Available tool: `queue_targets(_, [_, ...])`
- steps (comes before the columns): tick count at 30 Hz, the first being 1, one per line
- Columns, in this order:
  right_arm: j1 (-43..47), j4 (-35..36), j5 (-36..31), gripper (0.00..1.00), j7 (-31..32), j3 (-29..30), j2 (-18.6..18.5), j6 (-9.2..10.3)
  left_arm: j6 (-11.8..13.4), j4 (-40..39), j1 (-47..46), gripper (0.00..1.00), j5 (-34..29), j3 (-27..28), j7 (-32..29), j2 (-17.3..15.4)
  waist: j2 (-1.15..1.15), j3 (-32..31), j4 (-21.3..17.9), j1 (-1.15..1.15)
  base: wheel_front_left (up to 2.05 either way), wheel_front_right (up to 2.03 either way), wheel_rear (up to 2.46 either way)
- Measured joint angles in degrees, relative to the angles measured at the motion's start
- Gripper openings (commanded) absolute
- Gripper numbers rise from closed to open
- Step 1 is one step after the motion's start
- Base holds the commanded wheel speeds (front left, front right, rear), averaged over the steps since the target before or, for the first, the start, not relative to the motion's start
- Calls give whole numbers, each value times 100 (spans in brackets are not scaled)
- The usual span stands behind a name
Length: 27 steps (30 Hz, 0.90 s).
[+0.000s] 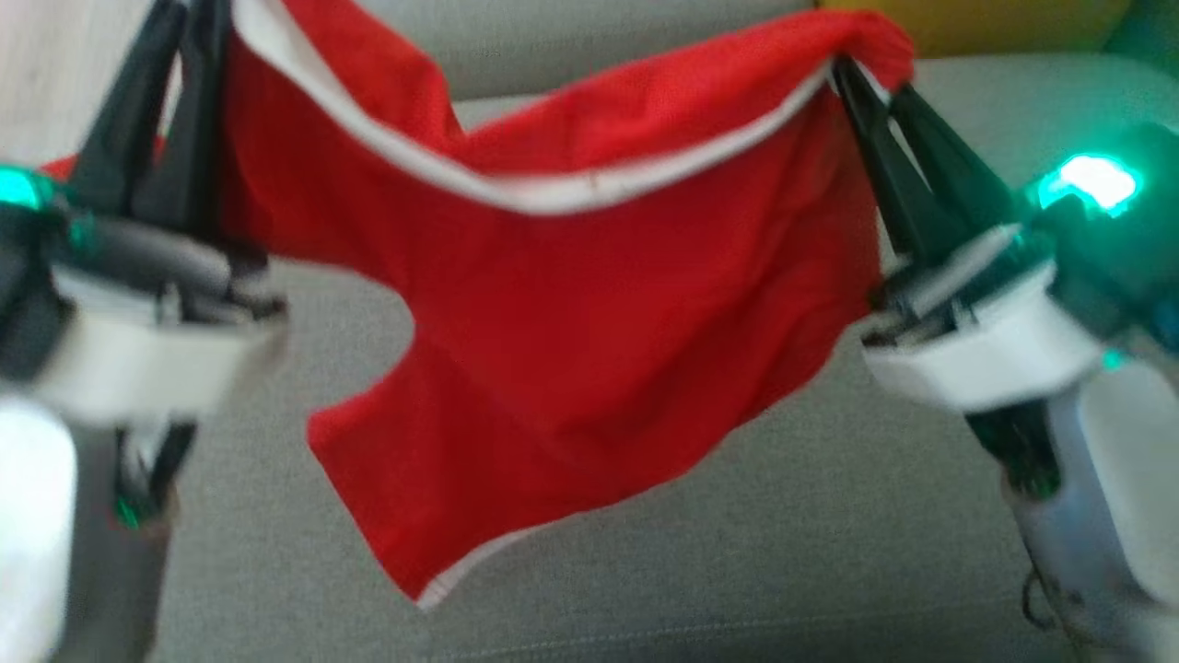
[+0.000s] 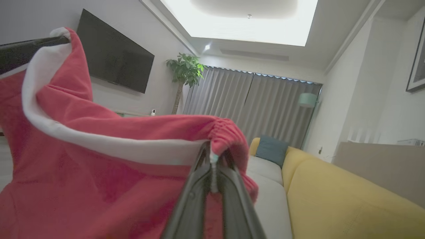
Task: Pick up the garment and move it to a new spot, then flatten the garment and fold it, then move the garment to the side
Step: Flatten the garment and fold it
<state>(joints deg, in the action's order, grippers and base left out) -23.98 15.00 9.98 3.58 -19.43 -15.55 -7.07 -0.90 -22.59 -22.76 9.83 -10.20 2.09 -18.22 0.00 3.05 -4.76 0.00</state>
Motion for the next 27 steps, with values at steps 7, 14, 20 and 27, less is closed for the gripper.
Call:
queue_targets(7, [-1580, -2124, 221, 0, -436, -303, 345, 0, -322, 1851, -1447, 0, -44, -54, 119, -191, 0, 532, 72, 0, 0, 0, 0])
queue_targets(14, [-3477, -4638, -87, 0, -1525, -378, 983, 0, -416, 3762, -3069, 0, -542, -436, 636, -165, 0, 1065, 206, 0, 0, 0, 0])
queue_targets(20, [-4354, -5827, -679, 0, -1825, -49, 1093, 0, -279, 5041, -3985, 0, -825, -739, 1125, 252, 0, 1530, 394, 0, 0, 0, 0])
queue_targets(27, [-3794, -5894, -571, 0, -1828, -40, 1118, 0, -394, 5750, -3714, 0, -531, -901, 1222, 736, 0, 2026, 661, 1, 0, 0, 0])
